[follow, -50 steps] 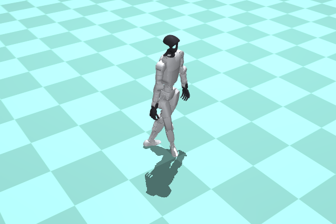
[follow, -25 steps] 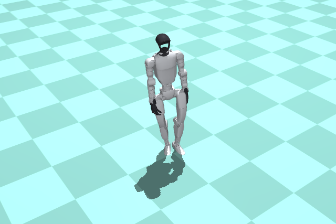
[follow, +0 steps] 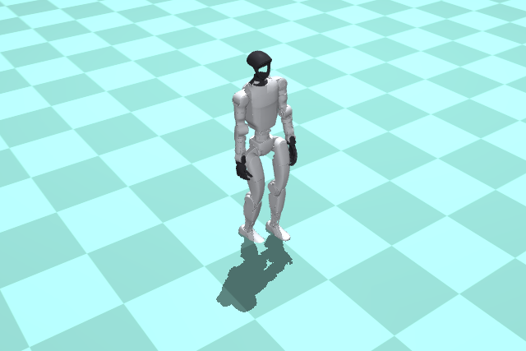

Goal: Upper body actions

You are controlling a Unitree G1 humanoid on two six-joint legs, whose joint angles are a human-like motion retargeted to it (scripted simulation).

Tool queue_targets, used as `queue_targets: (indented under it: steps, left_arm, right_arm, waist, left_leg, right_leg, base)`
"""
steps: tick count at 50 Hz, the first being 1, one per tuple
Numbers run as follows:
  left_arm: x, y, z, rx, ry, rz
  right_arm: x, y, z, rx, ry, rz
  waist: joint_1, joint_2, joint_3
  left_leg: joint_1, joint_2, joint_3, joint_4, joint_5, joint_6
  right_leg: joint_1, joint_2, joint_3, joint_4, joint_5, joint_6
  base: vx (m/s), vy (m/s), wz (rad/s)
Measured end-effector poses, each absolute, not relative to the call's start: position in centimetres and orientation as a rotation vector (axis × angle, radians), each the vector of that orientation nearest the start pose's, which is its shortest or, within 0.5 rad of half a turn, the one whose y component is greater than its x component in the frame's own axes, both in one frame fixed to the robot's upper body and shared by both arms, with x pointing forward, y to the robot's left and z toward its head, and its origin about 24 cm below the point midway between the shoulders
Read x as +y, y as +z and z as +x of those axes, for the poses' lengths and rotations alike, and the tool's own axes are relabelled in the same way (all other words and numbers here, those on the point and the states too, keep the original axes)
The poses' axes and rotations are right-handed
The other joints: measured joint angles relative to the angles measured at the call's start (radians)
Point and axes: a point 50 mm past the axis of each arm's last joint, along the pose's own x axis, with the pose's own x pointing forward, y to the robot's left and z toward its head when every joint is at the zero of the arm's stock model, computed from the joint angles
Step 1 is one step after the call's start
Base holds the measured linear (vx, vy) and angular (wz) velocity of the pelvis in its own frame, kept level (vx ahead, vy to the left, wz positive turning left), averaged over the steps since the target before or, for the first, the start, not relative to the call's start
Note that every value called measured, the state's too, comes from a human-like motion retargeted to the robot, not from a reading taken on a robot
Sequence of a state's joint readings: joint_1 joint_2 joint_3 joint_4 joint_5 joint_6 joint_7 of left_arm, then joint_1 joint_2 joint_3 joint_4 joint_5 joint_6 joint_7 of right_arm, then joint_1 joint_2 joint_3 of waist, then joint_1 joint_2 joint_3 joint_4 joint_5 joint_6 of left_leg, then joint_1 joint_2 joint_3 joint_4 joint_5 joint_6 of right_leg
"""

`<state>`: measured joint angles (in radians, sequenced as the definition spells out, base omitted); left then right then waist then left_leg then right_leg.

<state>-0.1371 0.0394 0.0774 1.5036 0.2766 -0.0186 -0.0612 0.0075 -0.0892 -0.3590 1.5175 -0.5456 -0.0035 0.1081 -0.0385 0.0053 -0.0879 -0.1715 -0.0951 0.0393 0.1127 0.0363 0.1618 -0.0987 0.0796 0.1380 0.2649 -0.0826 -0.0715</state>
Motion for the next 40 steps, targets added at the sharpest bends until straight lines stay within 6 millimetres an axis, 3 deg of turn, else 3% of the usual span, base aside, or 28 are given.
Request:
queue_targets:
  steps: [3, 7, 10, 15, 17, 20, 22, 28, 32, 34, 37, 38, 40]
  left_arm:
    - [16.6, -17.5, 8.7, 1.354, -0.198, 0.203]
    - [17.3, -17.2, 9.7, 1.335, -0.156, 0.203]
    - [16.8, -17.1, 10.2, 1.316, -0.120, 0.172]
    - [15.9, -17.4, 9.0, 1.324, -0.096, 0.104]
    - [16.0, -17.5, 8.8, 1.331, -0.109, 0.119]
    - [16.3, -17.6, 8.3, 1.340, -0.131, 0.156]
    - [16.6, -17.6, 8.0, 1.341, -0.138, 0.178]
    - [17.5, -17.9, 5.9, 1.385, -0.048, 0.163]
    - [17.9, -18.0, 4.4, 1.425, 0.054, 0.105]
    - [18.4, -18.0, 3.6, 1.441, 0.110, 0.077]
    - [19.1, -18.0, 1.8, 1.479, 0.195, 0.029]
    - [19.3, -18.0, 1.0, 1.497, 0.224, 0.009]
    - [19.2, -18.0, -1.0, 1.548, 0.279, -0.033]
  right_arm:
    - [-18.4, -18.1, 0.9, 1.562, 0.141, -0.152]
    - [-17.9, -18.1, 0.5, 1.570, 0.153, -0.118]
    - [-18.0, -18.1, 0.3, 1.585, 0.184, -0.122]
    - [-19.3, -17.9, -0.8, 1.623, 0.211, -0.254]
    - [-20.0, -17.9, -1.0, 1.630, 0.187, -0.273]
    - [-20.7, -17.7, -1.4, 1.636, 0.146, -0.269]
    - [-21.2, -17.6, -1.4, 1.641, 0.118, -0.265]
    - [-22.1, -17.4, -2.2, 1.661, 0.069, -0.290]
    - [-22.3, -17.3, -2.6, 1.676, 0.054, -0.286]
    - [-22.1, -17.4, -2.1, 1.667, 0.062, -0.285]
    - [-21.6, -17.6, -0.4, 1.621, 0.075, -0.287]
    - [-21.4, -17.7, 0.2, 1.596, 0.080, -0.284]
    - [-21.1, -17.7, 1.4, 1.548, 0.084, -0.276]
  waist:
    - [-0.022, 0.000, 0.030]
    - [0.035, -0.033, 0.087]
    - [0.144, -0.055, 0.103]
    - [0.169, -0.081, 0.082]
    - [0.154, -0.082, 0.070]
    - [0.149, -0.085, 0.068]
    - [0.141, -0.088, 0.065]
    - [0.128, -0.090, 0.010]
    - [0.192, -0.131, -0.013]
    - [0.259, -0.167, -0.009]
    - [0.368, -0.203, -0.006]
    - [0.409, -0.210, -0.004]
    - [0.426, -0.217, -0.023]
  left_leg:
    - [-0.033, -0.040, -0.162, 0.004, 0.050, -0.015]
    - [-0.074, -0.107, -0.313, -0.001, 0.086, -0.045]
    - [-0.120, -0.099, -0.271, -0.025, 0.027, -0.030]
    - [-0.165, -0.020, 0.076, -0.086, -0.161, -0.034]
    - [-0.156, 0.022, 0.303, -0.102, -0.219, -0.083]
    - [-0.109, 0.090, 0.658, -0.097, -0.242, -0.203]
    - [-0.072, 0.112, 0.792, -0.075, -0.230, -0.238]
    - [-0.026, 0.104, 0.990, -0.062, -0.152, -0.308]
    - [-0.021, 0.069, 0.965, -0.026, -0.095, -0.223]
    - [-0.012, 0.058, 0.890, 0.011, -0.084, -0.205]
    - [0.031, 0.040, 0.863, -0.007, -0.128, -0.244]
    - [0.022, 0.011, 0.800, -0.033, -0.140, -0.217]
    - [0.049, 0.016, 0.849, -0.048, -0.149, -0.234]
  right_leg:
    - [0.012, 0.017, 0.111, -0.017, -0.002, 0.061]
    - [0.051, -0.037, -0.166, -0.082, -0.048, -0.005]
    - [0.034, -0.070, -0.284, -0.088, -0.058, 0.008]
    - [0.048, -0.136, -0.548, -0.126, -0.088, 0.044]
    - [0.067, -0.142, -0.673, -0.155, -0.101, 0.054]
    - [0.103, -0.141, -0.834, -0.194, -0.115, 0.072]
    - [0.127, -0.135, -0.945, -0.223, -0.120, 0.088]
    - [0.171, -0.103, -1.231, -0.263, -0.141, 0.169]
    - [0.178, -0.112, -1.337, -0.265, -0.137, 0.208]
    - [0.180, -0.125, -1.346, -0.261, -0.132, 0.215]
    - [0.188, -0.127, -1.343, -0.252, -0.123, 0.221]
    - [0.197, -0.127, -1.329, -0.250, -0.116, 0.223]
    - [0.210, -0.123, -1.341, -0.245, -0.097, 0.224]
  base:
    - [-0.02, -0.27, 2.94]
    - [-0.06, -0.27, 2.44]
    - [0.11, -0.20, 2.19]
    - [0.33, -0.07, 3.35]
    - [0.36, 0.04, 3.69]
    - [0.38, 0.04, 3.38]
    - [0.49, 0.02, 3.42]
    - [0.51, -0.07, 3.23]
    - [0.51, -0.14, 1.96]
    - [0.47, -0.19, 0.45]
    - [0.41, -0.19, -0.34]
    - [0.52, -0.14, -0.46]
    - [0.50, -0.11, 0.15]
